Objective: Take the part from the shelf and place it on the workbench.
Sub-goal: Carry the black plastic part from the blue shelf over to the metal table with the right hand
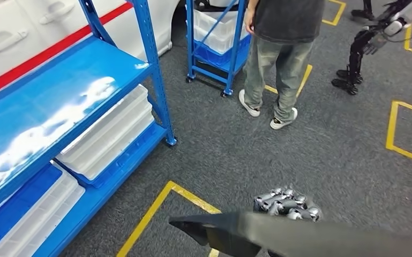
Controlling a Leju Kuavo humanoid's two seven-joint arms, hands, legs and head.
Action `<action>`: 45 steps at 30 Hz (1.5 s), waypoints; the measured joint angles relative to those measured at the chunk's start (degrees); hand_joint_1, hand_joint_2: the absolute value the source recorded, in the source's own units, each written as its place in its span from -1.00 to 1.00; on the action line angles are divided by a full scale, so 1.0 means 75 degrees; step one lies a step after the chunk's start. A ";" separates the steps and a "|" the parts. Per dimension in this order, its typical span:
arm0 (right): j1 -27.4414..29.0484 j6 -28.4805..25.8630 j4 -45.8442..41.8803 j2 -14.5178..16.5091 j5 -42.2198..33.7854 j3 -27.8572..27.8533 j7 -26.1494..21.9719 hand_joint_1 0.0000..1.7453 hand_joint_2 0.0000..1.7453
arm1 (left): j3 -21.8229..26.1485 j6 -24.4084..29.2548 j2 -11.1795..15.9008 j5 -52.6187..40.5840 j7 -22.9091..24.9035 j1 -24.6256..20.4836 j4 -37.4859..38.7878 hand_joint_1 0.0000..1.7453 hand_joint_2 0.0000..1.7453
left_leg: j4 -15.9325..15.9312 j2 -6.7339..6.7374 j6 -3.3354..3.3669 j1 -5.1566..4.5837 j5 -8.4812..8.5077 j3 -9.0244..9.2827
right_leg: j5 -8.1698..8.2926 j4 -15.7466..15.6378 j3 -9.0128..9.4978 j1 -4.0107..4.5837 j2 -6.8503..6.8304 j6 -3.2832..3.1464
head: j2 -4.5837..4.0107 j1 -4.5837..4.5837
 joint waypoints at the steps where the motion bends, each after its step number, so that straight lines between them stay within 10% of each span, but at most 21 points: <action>1: 0.0008 0.0001 -0.0004 0.0000 -0.0005 0.0007 -0.0007 1.00 1.00 | 0.0000 -0.0001 -0.0003 -0.0007 -0.0005 0.0016 0.0000 -1.00 1.00 | 0.0000 0.0111 0.0021 -0.0021 0.0012 -0.0011 | -0.0286 0.0511 -0.0222 0.0003 -0.0205 0.0028 | 0.0000 0.0003; 4: 0.0035 0.0001 -0.0004 0.0000 -0.0010 0.0024 -0.0012 1.00 1.00 | 0.0001 -0.0002 -0.0003 -0.0012 -0.0010 0.0057 0.0000 -1.00 1.00 | 0.0040 0.0437 0.0027 -0.0057 -0.0002 -0.0036 | -0.0657 0.1592 -0.0659 -0.0023 -0.0359 0.0073 | 0.0000 0.0003; 9: 0.0002 0.0005 -0.0005 0.0000 -0.0058 0.0033 0.0017 1.00 1.00 | 0.0000 -0.0002 -0.0009 -0.0020 -0.0023 0.0011 0.0000 -1.00 1.00 | 0.0073 0.0819 -0.0053 -0.0092 -0.0082 0.0014 | 0.0250 -0.0598 0.0531 0.0108 -0.0894 -0.0109 | 0.0000 0.0004; 12: -0.0015 0.0019 -0.0009 0.0000 -0.0095 0.0035 0.0042 1.00 1.00 | 0.0000 -0.0004 -0.0012 -0.0021 -0.0031 0.0004 0.0000 -1.00 1.00 | 0.0103 0.0988 -0.0128 -0.0120 -0.0139 0.0008 | 0.0282 -0.0749 0.0552 0.0143 -0.0802 -0.0233 | 0.0000 0.0002; 16: -0.0074 0.0028 -0.0008 0.0000 -0.0136 0.0035 0.0068 1.00 1.00 | 0.0000 -0.0003 -0.0015 -0.0027 -0.0050 -0.0007 0.0000 -1.00 1.00 | 0.1257 0.0341 -0.0225 -0.0048 -0.0886 -0.0454 | 0.0326 -0.0780 0.0540 0.0073 -0.0507 -0.0380 | 0.0000 0.0001; 19: -0.0095 0.0043 0.0004 0.0000 -0.0164 0.0035 0.0090 1.00 1.00 | 0.0000 0.0003 -0.0038 -0.0027 -0.0041 0.0044 0.0000 -1.00 1.00 | 0.2604 0.0203 -0.0251 -0.0034 -0.1331 -0.1090 | 0.0337 -0.0755 0.0525 0.0072 -0.0229 -0.0406 | 0.0000 0.0002; 24: -0.0121 0.0077 0.0011 0.0000 -0.0179 0.0035 0.0115 1.00 1.00 | 0.0000 0.0011 -0.0071 -0.0026 -0.0028 0.0060 0.0000 -1.00 1.00 | 0.0609 -0.0304 -0.0217 0.0010 -0.0077 -0.0273 | 0.0359 -0.0702 0.0519 0.0024 0.0263 -0.0337 | 0.0000 0.0001; 27: -0.0130 0.0077 0.0010 0.0000 -0.0184 0.0034 0.0134 1.00 1.00 | 0.0001 0.0023 -0.0074 -0.0026 -0.0021 0.0048 0.0000 -1.00 1.00 | 0.0303 -0.0318 -0.0199 -0.0001 -0.0002 -0.0150 | 0.0448 -0.0731 0.0413 -0.0016 0.0517 -0.0179 | 0.0000 0.0001; 30: -0.0147 0.0077 0.0008 0.0000 -0.0186 0.0029 0.0138 1.00 1.00 | 0.0000 0.0023 -0.0084 -0.0027 -0.0025 -0.0003 0.0000 -1.00 1.00 | 0.0080 -0.0016 -0.0097 0.0021 0.0037 -0.0077 | 0.0177 -0.0359 0.0206 0.0039 0.0106 -0.0067 | 0.0000 0.0010; 32: -0.0167 0.0078 0.0010 0.0000 -0.0192 0.0027 0.0142 1.00 1.00 | 0.0001 0.0023 -0.0087 -0.0026 -0.0028 0.0024 0.0000 -1.00 1.00 | 0.0053 0.0179 -0.0047 -0.0001 0.0037 -0.0075 | -0.0359 0.0664 -0.0254 0.0035 -0.0269 -0.0029 | 0.0000 0.0015; 35: -0.0181 0.0079 0.0026 0.0000 -0.0281 0.0014 0.0195 1.00 1.00 | 0.0003 0.0023 -0.0088 -0.0028 -0.0027 0.0044 0.0000 -1.00 1.00 | 0.0060 0.0481 -0.0027 -0.0031 0.0008 -0.0076 | -0.0574 0.1595 -0.0689 -0.0002 -0.0351 -0.0010 | 0.0000 0.0014; 39: -0.0472 0.0096 0.0091 0.0000 -0.0662 -0.0107 0.0441 1.00 1.00 | 0.0003 0.0012 -0.0105 -0.0034 -0.0044 -0.0008 0.0000 -1.00 1.00 | 0.0061 0.0794 -0.0070 -0.0063 -0.0059 -0.0011 | 0.0338 -0.0357 0.0329 0.0134 -0.0846 -0.0176 | 0.0000 0.0014; 41: -0.0666 0.0147 0.0142 0.0001 -0.0830 -0.0200 0.0573 1.00 1.00 | 0.0003 0.0005 -0.0121 -0.0047 -0.0042 -0.0021 0.0000 -1.00 1.00 | 0.0086 0.0949 -0.0119 -0.0093 -0.0091 -0.0030 | 0.0385 -0.0781 0.0498 0.0238 -0.1033 -0.0268 | 0.0000 0.0012; 43: -0.0783 0.0226 0.0195 0.0009 -0.0918 -0.0279 0.0685 1.00 1.00 | 0.0003 0.0018 -0.0138 -0.0066 -0.0019 -0.0042 0.0000 -1.00 1.00 | 0.0124 0.1064 -0.0177 -0.0102 -0.0158 -0.0034 | 0.0384 -0.0827 0.0484 0.0222 -0.0864 -0.0318 | 0.0000 0.0012; 45: -0.0881 0.0300 0.0242 0.0036 -0.0970 -0.0347 0.0759 1.00 1.00 | 0.0003 0.0035 -0.0149 -0.0076 -0.0007 -0.0067 0.0000 -1.00 1.00 | 0.0485 0.0777 -0.0241 -0.0073 -0.0424 -0.0162 | 0.0403 -0.0887 0.0529 0.0164 -0.0693 -0.0376 | 0.0000 0.0010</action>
